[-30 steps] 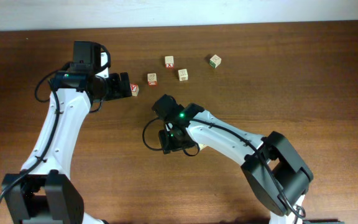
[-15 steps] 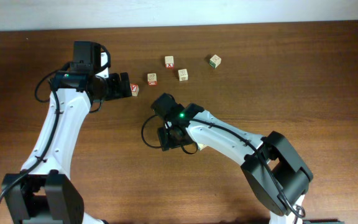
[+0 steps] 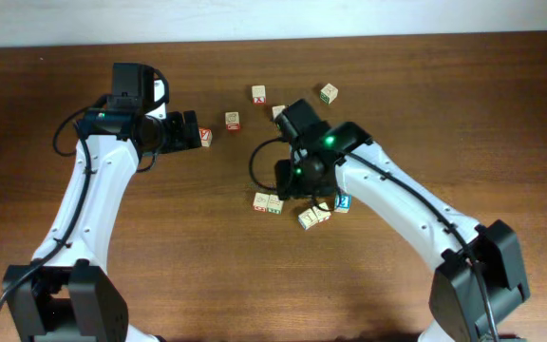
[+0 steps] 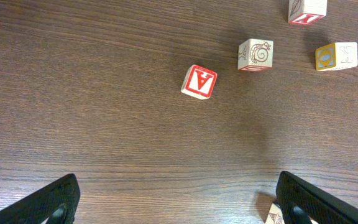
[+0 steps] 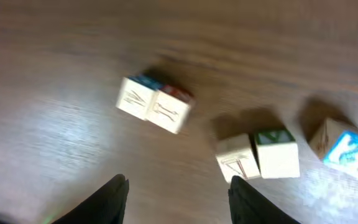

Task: Rotate 5 blocks

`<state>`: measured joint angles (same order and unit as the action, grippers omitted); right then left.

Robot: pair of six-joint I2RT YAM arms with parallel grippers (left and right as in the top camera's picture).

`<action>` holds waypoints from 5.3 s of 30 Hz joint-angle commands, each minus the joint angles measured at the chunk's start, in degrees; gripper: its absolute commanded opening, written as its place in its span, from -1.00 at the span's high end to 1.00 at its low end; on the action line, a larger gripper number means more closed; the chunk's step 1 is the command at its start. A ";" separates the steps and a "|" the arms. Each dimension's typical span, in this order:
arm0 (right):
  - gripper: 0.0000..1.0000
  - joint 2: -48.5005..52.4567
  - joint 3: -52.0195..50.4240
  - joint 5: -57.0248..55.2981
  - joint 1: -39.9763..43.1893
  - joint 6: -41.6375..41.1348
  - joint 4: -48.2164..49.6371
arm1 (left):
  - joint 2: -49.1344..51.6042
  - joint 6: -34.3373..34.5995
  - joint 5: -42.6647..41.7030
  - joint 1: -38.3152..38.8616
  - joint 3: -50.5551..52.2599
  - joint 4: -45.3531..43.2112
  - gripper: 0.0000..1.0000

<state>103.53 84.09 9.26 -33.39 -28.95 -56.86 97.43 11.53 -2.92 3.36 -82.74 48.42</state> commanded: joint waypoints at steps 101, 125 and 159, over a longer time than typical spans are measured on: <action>-0.06 3.67 -13.35 4.11 -0.76 -3.28 20.26 | -1.03 -0.94 0.37 -0.15 -0.68 -0.07 -0.98; 0.92 3.37 -12.96 -4.33 -6.73 -4.74 15.21 | -1.03 -0.94 0.37 -0.15 -0.68 -0.07 -0.98; 0.92 -5.88 -8.00 -8.02 -0.90 -3.06 5.14 | -1.03 -0.94 0.37 -0.15 -0.68 0.13 -0.98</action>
<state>98.00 75.46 3.11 -36.71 -32.32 -50.09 97.43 11.53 -2.92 3.36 -82.74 48.49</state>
